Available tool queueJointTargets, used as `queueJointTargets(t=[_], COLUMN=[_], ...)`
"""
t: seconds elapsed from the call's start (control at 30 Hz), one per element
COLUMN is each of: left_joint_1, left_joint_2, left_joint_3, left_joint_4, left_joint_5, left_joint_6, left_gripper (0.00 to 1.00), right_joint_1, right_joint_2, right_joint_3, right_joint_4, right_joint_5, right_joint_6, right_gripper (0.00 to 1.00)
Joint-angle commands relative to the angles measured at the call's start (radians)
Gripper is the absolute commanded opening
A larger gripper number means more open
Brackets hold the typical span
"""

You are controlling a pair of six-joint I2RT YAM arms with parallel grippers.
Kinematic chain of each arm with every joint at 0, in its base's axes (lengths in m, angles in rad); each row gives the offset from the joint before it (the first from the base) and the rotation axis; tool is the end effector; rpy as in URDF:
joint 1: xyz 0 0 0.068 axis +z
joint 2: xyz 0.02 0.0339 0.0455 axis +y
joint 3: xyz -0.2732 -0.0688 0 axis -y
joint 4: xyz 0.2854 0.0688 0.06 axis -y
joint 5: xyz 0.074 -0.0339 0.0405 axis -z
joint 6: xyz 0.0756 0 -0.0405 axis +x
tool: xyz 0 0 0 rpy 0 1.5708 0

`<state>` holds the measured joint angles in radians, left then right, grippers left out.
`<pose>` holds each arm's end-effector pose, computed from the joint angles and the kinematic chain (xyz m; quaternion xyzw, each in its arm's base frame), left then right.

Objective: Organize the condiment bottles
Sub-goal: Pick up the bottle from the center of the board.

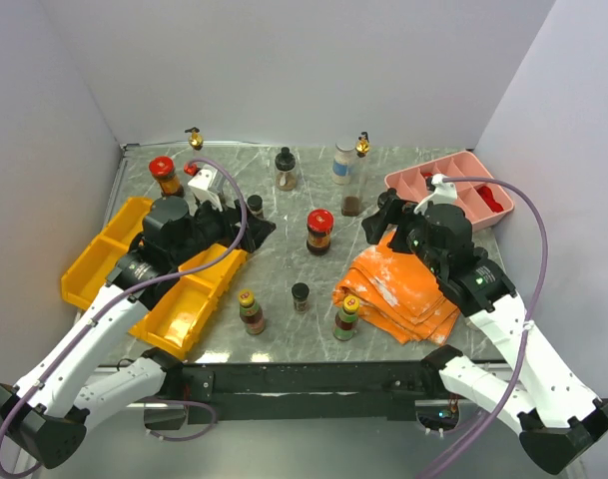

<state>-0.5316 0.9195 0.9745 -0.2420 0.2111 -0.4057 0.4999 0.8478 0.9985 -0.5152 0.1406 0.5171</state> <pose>0.2345 -0.1563 0.3789 0.1153 0.7600 -0.3589 0.5294 0.2258 0.1112 0.3675 0.0469 0.8211 0.2250 0.5224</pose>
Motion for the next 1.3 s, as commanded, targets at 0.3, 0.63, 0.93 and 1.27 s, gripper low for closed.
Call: queueJointTargets(t=[0.3, 0.63, 0.93, 1.27], left_joint_1=[-0.002, -0.004, -0.027, -0.282], left_joint_2=[-0.001, 0.073, 0.036, 0.005], left_joint_3=[0.03, 0.315, 0.239, 0.133], left_joint_4=[-0.017, -0.581, -0.757, -0.77], left_joint_5=[-0.171, -0.576, -0.336, -0.398], left_joint_6=[-0.069, -0.263, -0.165, -0.283], left_gripper=[0.96, 0.96, 0.87, 0.81], right_joint_1=[0.006, 0.005, 0.005, 0.006], right_joint_2=[-0.053, -0.173, -0.202, -0.259], right_joint_3=[0.019, -0.083, -0.135, -0.182], right_joint_4=[0.014, 0.066, 0.078, 0.139], right_joint_5=[0.02, -0.081, -0.138, -0.274], right_joint_6=[-0.026, -0.016, -0.011, -0.068], right_gripper=[1.0, 1.0, 0.98, 0.94])
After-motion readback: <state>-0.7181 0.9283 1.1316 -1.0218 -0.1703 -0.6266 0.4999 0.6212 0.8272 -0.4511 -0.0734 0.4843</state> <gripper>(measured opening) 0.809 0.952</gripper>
